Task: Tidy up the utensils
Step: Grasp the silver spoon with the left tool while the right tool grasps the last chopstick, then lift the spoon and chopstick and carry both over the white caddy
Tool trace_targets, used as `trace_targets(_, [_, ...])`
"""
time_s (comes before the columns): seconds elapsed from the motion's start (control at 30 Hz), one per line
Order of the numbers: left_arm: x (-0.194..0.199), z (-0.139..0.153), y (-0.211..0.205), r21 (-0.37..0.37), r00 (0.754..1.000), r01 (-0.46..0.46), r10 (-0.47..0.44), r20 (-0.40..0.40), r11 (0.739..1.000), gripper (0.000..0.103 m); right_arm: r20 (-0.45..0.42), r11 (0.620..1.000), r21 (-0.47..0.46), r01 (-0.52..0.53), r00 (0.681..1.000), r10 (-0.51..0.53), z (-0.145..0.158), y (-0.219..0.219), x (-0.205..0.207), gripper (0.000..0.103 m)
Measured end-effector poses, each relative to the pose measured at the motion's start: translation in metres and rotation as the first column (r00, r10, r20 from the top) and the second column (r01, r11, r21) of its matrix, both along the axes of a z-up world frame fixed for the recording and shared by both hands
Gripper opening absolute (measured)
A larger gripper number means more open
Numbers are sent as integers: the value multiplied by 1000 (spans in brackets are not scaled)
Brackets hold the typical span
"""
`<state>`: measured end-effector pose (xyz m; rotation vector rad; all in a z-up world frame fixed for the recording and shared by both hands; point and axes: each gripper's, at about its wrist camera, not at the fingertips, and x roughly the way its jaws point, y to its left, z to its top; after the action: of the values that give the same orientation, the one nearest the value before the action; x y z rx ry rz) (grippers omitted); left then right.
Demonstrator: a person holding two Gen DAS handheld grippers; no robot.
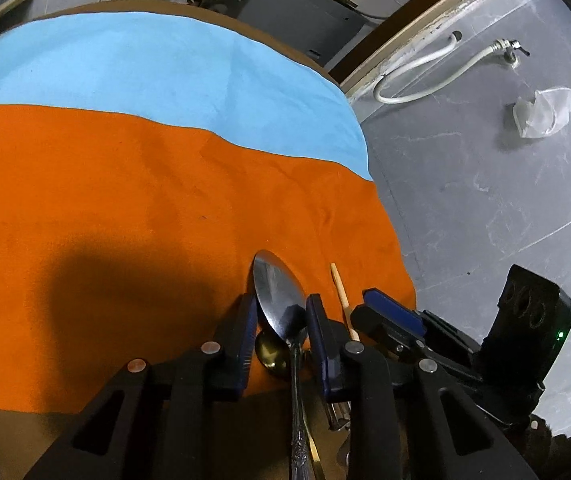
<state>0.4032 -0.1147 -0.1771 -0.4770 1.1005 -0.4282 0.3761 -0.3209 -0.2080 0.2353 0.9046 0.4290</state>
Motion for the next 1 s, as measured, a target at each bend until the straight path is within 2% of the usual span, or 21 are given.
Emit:
trace_targets(0.17, [2,0,0,-15,1000,-5,5,-3,1000,7,-29,1000,-8,-6,1000,6,0,2,7,27])
trace_targets(0.23, [-1,3,-1,-2,1000,-14,14,12,1000,5,-42,1000,-21,-16,999,15,1,7,11,27])
trace_targets(0.5, [-26,9,31,19,994,-110,109,22,994,4,-119,998,-51,-35,992,29,4,26,27,27])
trace_targets(0.7, [-41,7,48,26,988,-155,155,-1,988,4,-203,990,-139,-32,979,3,4,43,37,28])
trace_targets(0.8, [-47,15,49,35,987,-162,161,18,986,4,-203,980,-199,-28,979,-13,6,51,35,20])
trace_targets(0.9, [-56,24,46,44,987,-161,159,39,986,3,-223,984,-179,-8,974,-33,7,48,32,9])
trace_targets(1.0, [-64,36,42,65,988,-144,140,68,987,3,-240,989,-150,3,970,-39,7,43,27,6])
